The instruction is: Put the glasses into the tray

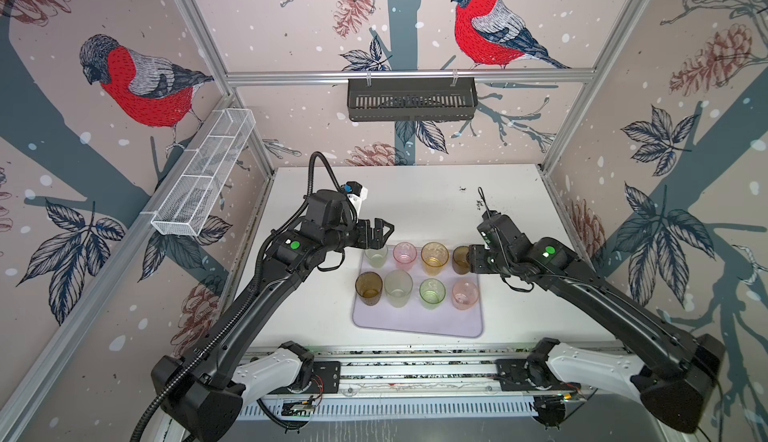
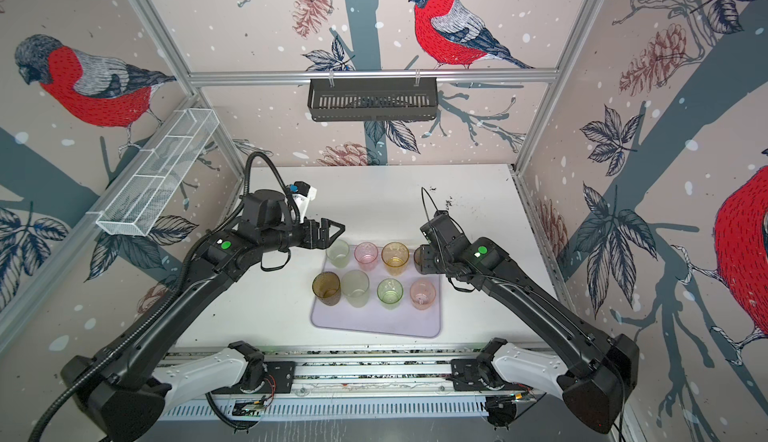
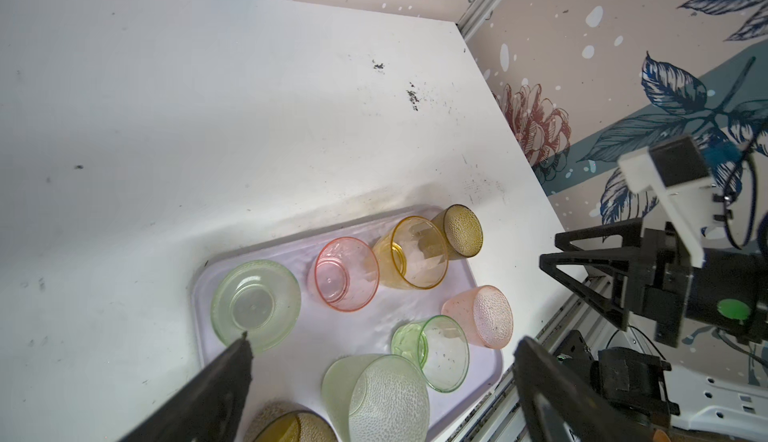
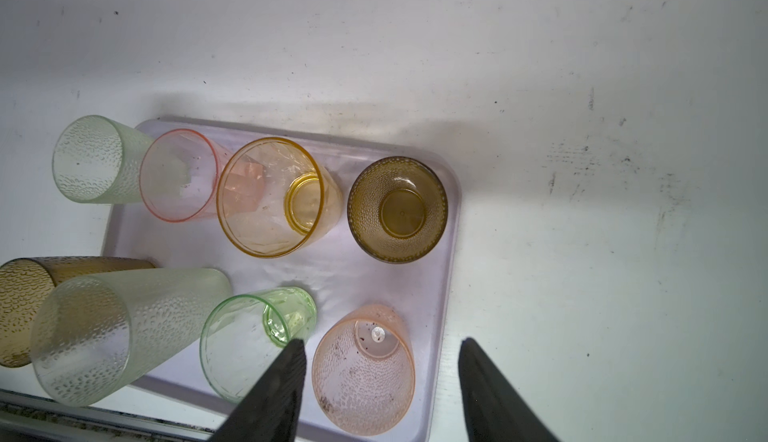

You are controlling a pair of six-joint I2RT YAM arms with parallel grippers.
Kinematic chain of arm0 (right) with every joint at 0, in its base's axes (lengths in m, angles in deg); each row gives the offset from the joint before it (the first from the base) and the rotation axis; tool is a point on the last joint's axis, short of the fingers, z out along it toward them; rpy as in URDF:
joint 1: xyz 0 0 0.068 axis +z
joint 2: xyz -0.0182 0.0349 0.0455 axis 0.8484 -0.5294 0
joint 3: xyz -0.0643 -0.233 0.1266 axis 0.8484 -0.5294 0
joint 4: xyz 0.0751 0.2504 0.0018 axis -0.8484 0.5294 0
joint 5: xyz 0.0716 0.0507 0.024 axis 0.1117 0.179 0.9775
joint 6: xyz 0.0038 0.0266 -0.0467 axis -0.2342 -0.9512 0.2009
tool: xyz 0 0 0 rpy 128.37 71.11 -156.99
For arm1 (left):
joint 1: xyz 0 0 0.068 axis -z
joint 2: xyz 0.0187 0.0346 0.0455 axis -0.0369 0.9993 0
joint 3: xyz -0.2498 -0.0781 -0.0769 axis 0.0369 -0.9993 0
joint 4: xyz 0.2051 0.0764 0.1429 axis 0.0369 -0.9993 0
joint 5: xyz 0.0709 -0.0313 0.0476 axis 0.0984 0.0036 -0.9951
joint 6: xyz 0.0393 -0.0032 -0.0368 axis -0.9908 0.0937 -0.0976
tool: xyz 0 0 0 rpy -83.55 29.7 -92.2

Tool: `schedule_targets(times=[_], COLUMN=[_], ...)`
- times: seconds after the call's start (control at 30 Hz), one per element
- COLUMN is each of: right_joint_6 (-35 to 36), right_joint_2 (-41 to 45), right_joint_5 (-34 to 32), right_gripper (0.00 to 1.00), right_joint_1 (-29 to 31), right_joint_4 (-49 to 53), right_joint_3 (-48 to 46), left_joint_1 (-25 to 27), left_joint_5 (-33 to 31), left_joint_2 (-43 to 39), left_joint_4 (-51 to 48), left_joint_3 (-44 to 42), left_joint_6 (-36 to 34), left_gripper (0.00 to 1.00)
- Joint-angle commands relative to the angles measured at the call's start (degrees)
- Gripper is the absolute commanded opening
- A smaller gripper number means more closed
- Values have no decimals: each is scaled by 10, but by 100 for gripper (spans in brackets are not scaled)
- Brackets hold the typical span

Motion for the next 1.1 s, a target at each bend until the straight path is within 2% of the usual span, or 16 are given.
schedule_targets(times=[0.0,0.17,0.3,0.5,0.7,1.07], right_joint_6=[5,13,24,31,38,68], right_joint_2=[19,52,69,87,107,137], right_joint_5=[13,35,53,56,27,-10], right_gripper=[66,72,74,79,87,96], right_joint_1=[-18,-57,-90,-108,-130,-180], right_joint_4=[-21,-32,-38,-63,-91,-141], right_joint_3=[-8,-25,-38,-49,-50,-73], left_joint_1=[-26,-68,-83,-109,-134,-152], left_joint_5=[41,61,50,39,-11,-88], left_joint_2=[-9,-20,-27,-39,-56,-75], left_joint_4=[-3,-18,-23,-7,-6,-16], left_joint_3=[-10,-18,-30,-60,-89,-116], left_joint_6=[6,0,3,21,50,56], left_gripper=[98,98,98,98,98,98])
